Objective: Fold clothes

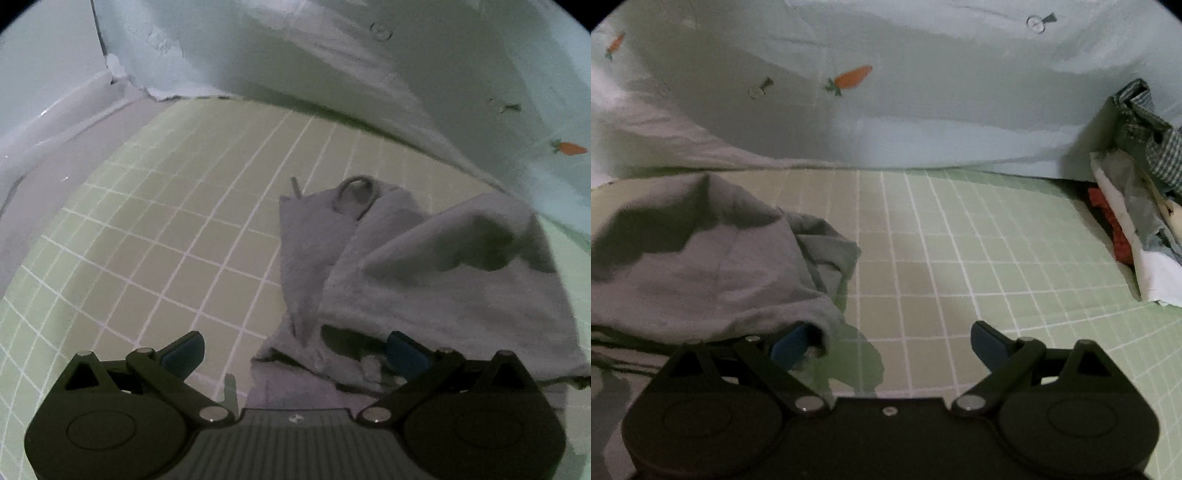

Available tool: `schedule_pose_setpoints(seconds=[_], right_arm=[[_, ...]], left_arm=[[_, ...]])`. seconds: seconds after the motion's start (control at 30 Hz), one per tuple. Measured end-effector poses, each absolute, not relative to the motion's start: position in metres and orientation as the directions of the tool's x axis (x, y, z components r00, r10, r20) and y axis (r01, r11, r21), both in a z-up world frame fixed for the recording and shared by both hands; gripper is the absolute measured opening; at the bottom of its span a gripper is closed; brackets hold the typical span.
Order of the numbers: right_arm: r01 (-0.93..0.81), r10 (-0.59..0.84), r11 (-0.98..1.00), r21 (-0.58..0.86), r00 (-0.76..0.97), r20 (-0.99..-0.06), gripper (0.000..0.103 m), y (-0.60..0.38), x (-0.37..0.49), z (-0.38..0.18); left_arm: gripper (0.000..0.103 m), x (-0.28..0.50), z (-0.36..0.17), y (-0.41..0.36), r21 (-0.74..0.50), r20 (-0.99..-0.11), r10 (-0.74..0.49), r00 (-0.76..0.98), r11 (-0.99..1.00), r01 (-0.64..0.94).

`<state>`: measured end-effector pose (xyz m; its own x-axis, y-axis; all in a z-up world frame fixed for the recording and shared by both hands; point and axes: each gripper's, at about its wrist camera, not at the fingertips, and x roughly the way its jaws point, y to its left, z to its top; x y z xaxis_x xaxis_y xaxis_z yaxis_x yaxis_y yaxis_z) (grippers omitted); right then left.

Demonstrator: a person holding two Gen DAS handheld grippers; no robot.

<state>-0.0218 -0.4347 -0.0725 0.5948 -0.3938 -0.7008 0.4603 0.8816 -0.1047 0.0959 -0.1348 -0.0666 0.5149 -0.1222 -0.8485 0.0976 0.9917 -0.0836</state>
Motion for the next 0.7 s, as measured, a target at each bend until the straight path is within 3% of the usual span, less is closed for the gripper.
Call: schedule_pose_setpoints(seconds=[0.23,0.7], right_arm=[[0.445,-0.371,0.892,-0.081,0.618,-0.693,0.096,-0.414,-0.056,-0.063],[0.47,-0.286,0.882,-0.021,0.501,-0.817,0.096,-0.391,-0.119,-0.098]], left_arm=[[0.103,0.062,-0.058,-0.12,-0.099,-0.844,-0.146,0.515,0.988,0.119],[0.103,-0.007,-0.096,-0.079,-0.074,-0.922,-0.121,0.369,0.987,0.14]])
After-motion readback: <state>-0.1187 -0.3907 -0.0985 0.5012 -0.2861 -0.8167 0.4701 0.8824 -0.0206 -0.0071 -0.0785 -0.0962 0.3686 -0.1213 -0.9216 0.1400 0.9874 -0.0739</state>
